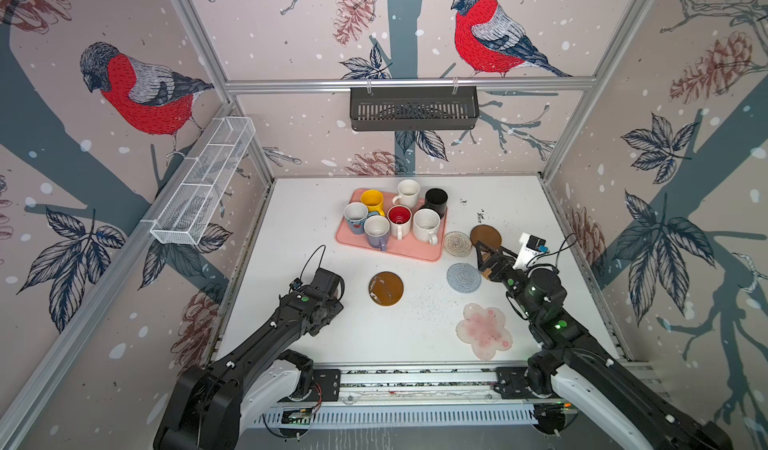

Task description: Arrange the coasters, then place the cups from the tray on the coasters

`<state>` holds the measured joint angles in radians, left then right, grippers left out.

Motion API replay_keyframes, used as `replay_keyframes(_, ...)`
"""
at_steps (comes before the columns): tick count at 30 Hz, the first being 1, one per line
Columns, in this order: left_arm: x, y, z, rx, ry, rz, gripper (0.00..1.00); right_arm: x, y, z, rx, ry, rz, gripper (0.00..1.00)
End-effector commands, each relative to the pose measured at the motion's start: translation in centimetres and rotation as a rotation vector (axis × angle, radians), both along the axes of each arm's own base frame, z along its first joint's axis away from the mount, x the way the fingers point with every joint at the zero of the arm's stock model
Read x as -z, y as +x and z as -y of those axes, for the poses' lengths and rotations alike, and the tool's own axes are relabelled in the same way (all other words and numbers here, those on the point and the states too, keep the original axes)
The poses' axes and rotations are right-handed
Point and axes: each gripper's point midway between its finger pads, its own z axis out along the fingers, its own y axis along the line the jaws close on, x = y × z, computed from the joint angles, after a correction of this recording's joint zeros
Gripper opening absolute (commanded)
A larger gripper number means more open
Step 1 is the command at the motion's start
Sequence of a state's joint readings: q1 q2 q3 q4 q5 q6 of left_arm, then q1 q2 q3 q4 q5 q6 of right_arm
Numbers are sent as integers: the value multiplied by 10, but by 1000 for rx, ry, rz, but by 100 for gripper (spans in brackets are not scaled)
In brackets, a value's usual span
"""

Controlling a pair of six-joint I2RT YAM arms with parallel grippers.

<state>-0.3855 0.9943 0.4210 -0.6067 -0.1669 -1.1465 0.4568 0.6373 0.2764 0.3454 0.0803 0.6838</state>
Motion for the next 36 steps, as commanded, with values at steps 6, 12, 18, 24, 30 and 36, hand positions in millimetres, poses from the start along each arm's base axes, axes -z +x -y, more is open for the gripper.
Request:
replay_keyframes(6, -13, 19, -11, -17, 55, 88, 67, -2, 1, 1, 7, 5, 8, 100)
replay_keyframes(12, -13, 26, -21, -33, 71, 77, 67, 1, 2, 1, 11, 0, 4, 100)
replay_keyframes(18, -21, 38, -27, -38, 88, 105, 67, 2, 3, 2, 14, -2, 1, 100)
replay_keyframes(24, -23, 33, -22, -27, 66, 47, 70, 1, 3, 0, 9, 0, 2, 100)
replay_keyframes(30, -23, 19, -15, -42, -9, 60, 72, 1, 2, 0, 4, 5, 3, 100)
replay_keyframes(36, -25, 9, -9, -52, -62, 103, 72, -1, 1, 0, 1, 11, 6, 100)
